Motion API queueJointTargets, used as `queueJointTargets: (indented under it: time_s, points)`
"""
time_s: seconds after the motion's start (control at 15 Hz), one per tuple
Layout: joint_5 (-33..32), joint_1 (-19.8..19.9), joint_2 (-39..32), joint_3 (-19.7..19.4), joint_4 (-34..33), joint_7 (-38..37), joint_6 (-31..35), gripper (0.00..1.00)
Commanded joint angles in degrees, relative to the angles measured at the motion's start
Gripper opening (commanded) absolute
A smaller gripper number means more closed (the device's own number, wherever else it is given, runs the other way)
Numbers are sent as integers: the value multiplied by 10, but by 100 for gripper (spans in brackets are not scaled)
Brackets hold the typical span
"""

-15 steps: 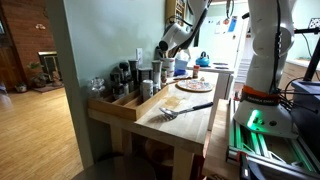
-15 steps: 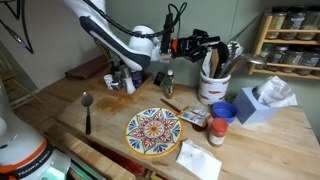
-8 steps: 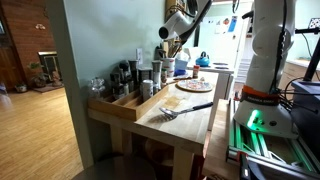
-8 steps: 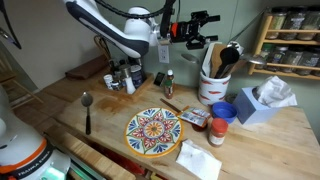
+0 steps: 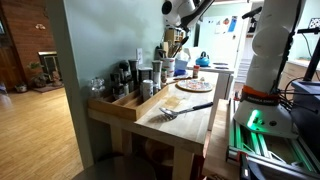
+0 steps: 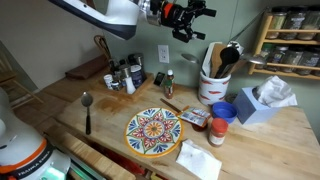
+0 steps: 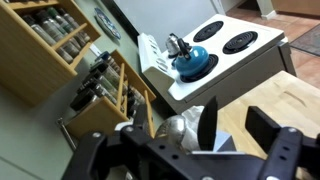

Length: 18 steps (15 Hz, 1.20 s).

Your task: Put the black spoon in the white bucket

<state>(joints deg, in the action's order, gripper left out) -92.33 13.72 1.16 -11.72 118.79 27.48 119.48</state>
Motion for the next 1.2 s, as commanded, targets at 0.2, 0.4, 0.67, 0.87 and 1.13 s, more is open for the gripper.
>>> queueJointTargets:
  time_s: [0.2,0.4,0.67,0.87,1.13]
  points:
    - [218,9,109,-51,42,187,89,100]
    - [327,0,130,-66,51,233,79,100]
    - [459,-12,145,-62,73,226,62,100]
    - [556,-23,158,-59,97,224,64,100]
    - [675,-29,198,-67,135,244,93,100]
